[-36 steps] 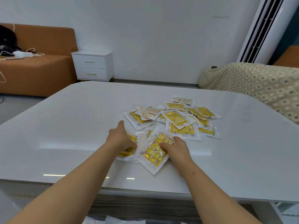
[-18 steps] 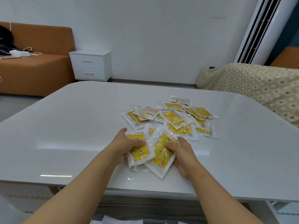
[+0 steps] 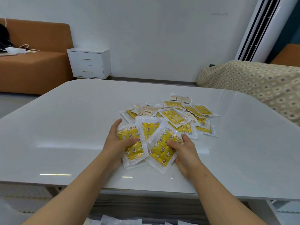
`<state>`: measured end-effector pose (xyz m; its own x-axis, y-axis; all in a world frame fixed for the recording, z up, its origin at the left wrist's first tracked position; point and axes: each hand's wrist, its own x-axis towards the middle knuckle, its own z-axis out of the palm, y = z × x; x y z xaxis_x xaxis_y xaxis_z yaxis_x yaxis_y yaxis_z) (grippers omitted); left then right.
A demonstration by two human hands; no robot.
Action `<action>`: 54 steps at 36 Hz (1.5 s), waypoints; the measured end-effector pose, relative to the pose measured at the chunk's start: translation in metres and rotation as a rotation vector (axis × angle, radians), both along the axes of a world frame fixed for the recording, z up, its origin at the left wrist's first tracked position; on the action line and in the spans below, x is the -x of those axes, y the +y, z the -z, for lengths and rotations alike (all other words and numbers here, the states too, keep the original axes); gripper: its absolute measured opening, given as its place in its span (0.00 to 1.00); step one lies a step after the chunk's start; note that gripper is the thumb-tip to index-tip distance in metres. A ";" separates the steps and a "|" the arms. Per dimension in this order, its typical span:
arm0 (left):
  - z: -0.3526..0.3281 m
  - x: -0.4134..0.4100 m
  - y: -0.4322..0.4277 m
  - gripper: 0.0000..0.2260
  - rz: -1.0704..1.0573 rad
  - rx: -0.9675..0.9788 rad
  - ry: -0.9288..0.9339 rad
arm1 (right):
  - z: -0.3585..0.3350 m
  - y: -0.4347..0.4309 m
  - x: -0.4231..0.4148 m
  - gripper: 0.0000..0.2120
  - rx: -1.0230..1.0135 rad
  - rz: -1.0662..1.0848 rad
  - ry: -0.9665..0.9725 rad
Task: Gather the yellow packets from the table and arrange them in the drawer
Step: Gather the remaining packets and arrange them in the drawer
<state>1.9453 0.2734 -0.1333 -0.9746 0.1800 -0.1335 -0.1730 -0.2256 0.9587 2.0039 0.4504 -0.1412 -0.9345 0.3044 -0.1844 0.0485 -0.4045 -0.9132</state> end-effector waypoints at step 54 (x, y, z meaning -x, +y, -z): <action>0.069 -0.165 0.080 0.22 0.523 0.500 0.067 | 0.042 0.093 -0.184 0.20 -0.321 -0.154 -0.396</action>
